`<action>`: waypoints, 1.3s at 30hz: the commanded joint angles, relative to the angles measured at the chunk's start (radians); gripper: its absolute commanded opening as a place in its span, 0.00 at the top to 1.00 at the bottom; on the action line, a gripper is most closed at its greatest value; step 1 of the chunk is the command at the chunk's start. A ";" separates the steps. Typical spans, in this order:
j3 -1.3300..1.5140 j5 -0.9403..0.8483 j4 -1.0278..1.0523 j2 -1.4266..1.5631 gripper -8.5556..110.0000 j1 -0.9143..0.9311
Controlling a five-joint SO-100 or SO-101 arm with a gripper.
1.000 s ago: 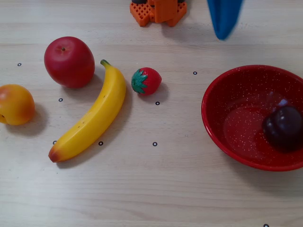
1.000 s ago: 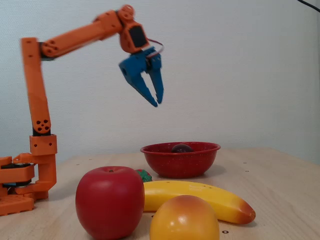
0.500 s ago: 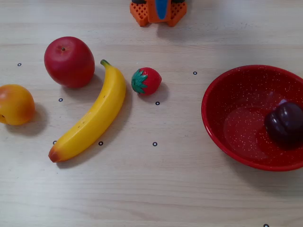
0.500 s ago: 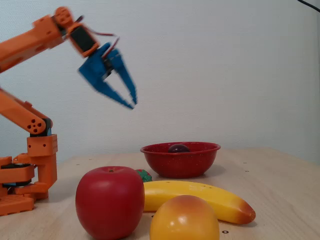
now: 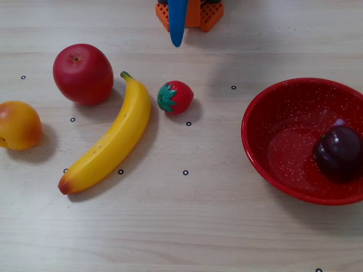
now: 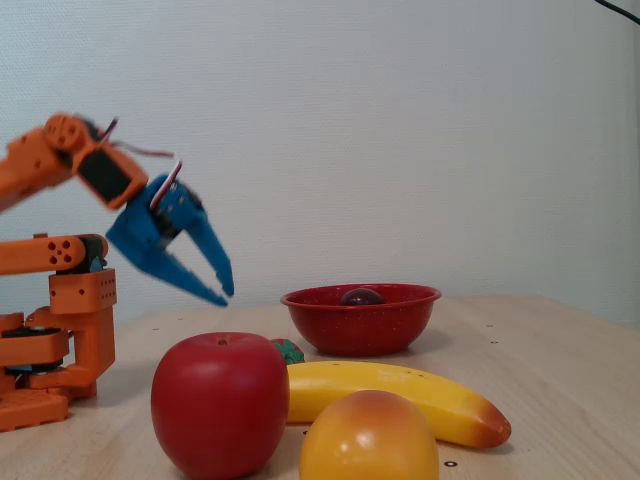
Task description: Put the plum in the red bowl.
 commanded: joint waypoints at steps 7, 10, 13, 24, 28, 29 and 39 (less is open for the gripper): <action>0.198 -0.055 -0.158 0.121 0.93 -0.002; 0.284 -0.055 -0.285 0.121 0.93 -0.002; 0.350 -0.049 -0.350 0.121 0.93 -0.002; 0.385 -0.089 -0.345 0.123 0.93 0.000; 0.385 -0.091 -0.341 0.123 0.93 0.009; 0.385 -0.089 -0.341 0.123 0.93 0.009; 0.385 -0.048 -0.341 0.123 0.93 0.040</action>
